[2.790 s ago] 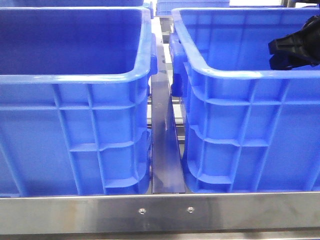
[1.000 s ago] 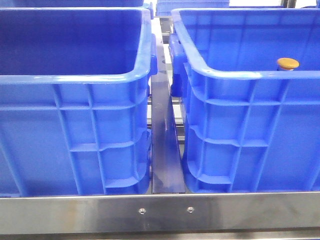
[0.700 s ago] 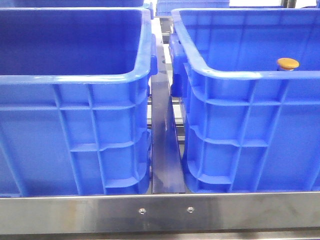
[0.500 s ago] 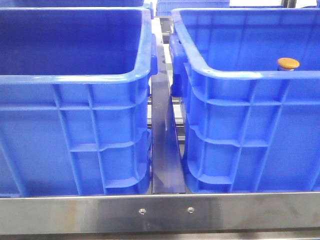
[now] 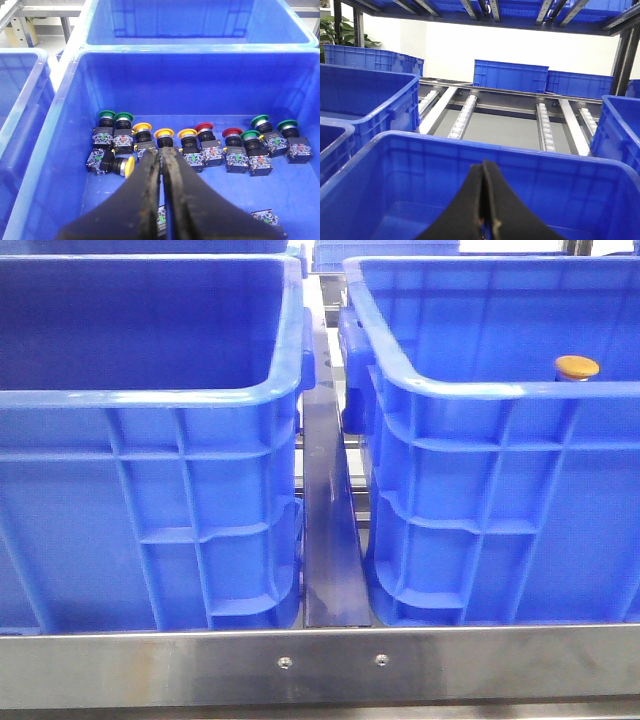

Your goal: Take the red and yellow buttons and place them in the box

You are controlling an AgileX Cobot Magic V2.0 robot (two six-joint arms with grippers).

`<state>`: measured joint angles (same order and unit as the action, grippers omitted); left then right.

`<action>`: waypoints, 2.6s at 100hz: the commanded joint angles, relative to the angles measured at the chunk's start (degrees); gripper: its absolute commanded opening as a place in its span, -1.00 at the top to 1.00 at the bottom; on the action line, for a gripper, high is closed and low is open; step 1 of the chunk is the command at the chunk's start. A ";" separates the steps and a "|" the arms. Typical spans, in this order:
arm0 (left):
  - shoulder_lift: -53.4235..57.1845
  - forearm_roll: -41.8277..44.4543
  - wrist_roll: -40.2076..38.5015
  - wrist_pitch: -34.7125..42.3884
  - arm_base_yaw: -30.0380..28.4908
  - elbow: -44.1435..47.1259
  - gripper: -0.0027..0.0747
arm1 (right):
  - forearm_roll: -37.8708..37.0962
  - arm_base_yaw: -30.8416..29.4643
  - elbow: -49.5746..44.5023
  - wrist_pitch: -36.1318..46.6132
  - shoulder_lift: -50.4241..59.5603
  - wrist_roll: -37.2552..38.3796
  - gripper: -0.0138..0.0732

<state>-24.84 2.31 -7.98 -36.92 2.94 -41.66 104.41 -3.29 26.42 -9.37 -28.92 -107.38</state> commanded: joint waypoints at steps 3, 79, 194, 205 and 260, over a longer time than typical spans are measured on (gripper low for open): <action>-0.29 -0.30 -0.48 4.29 -0.03 -1.65 0.98 | 5.48 -0.19 1.49 -1.57 -0.03 -0.04 0.84; 4.42 3.40 -0.48 20.27 1.40 7.68 0.98 | 5.48 -0.19 1.49 -1.74 -0.03 -0.04 0.84; 26.99 2.48 -0.48 41.89 -1.23 44.25 0.98 | 5.48 -0.19 1.49 -1.75 -0.09 -0.04 0.84; 26.99 2.48 -0.48 41.89 -1.23 44.25 0.98 | 5.48 -0.19 1.49 -1.75 -0.09 -0.04 0.84; 26.99 2.48 -0.48 41.89 -1.23 44.25 0.98 | 5.48 -0.19 1.49 -1.75 -0.09 -0.04 0.84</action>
<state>0.26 5.31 -8.08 0.00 1.79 -0.40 104.36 -3.29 26.42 -9.48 -28.92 -107.26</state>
